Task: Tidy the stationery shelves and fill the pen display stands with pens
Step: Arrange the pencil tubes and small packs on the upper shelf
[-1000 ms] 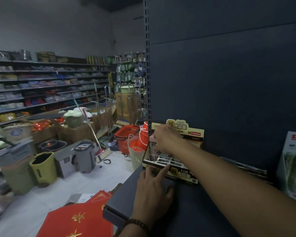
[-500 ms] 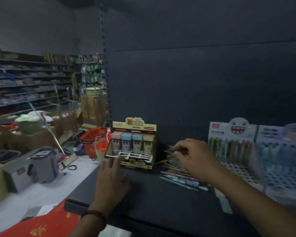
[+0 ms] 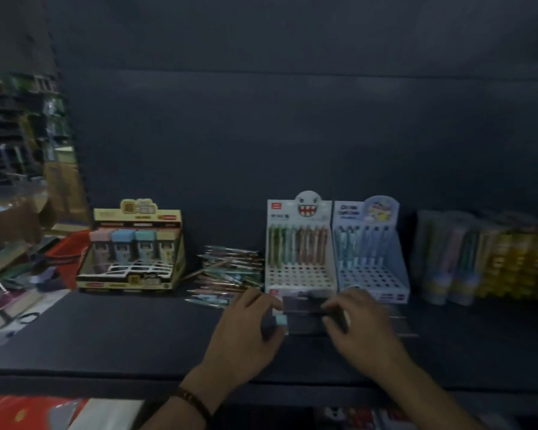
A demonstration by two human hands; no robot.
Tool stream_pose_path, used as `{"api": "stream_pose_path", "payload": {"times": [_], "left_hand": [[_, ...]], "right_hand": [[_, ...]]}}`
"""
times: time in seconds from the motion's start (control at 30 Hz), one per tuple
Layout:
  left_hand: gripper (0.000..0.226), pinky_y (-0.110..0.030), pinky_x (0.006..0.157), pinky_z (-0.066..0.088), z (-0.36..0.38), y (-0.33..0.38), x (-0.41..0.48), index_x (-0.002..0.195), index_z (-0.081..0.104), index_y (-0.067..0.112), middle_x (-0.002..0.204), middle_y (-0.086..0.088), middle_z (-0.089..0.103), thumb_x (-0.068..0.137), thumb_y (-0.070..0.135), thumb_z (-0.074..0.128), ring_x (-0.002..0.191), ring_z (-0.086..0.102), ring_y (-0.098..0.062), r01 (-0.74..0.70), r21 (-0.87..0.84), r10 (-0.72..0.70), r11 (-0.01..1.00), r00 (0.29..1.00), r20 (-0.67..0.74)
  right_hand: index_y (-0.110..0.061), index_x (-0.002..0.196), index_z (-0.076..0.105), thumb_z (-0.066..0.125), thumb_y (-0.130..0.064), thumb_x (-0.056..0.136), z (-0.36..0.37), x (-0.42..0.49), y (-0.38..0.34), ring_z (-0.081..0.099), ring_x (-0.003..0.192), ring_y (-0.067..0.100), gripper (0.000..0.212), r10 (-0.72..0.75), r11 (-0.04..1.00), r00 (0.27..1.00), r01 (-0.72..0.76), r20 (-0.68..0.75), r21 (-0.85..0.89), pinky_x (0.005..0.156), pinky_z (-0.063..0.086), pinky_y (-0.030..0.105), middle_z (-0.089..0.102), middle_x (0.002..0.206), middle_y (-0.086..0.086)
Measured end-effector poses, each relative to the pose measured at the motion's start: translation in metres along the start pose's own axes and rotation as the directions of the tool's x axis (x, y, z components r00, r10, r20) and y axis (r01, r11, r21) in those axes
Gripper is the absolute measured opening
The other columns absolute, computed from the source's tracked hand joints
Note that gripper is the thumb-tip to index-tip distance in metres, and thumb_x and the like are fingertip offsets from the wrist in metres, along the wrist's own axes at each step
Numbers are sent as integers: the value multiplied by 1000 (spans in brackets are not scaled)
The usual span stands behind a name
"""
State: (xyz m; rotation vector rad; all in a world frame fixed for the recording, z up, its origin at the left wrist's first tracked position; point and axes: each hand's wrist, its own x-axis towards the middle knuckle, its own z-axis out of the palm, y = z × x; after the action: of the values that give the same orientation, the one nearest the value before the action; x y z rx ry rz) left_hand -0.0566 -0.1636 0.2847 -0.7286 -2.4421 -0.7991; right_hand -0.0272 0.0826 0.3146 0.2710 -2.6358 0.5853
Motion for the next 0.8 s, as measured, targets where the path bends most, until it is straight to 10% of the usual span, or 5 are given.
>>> {"api": "stream_pose_path", "payload": {"times": [0.37,0.8], "left_hand": [[70,-34,117,35,29,3,5,152,44,38,149,26,34,91,71,51,134,31,-11,104,203,-130,974,984,120],[32,-22,99,44,25,3,0,119,64,44,116,29,47,90,52,76,115,43,-1,105,53,-108,993,993,53]], "right_hand": [[-28,159,36,50,-56,101,18,-3,7,18,147,14,65,17,995,976,5,215,-101,126,19,42,35,155,-13],[-25,145,60,58,-57,100,20,-5,10,34,119,12,55,-30,995,994,39,108,-86,113,32,33,38,114,-11]]}}
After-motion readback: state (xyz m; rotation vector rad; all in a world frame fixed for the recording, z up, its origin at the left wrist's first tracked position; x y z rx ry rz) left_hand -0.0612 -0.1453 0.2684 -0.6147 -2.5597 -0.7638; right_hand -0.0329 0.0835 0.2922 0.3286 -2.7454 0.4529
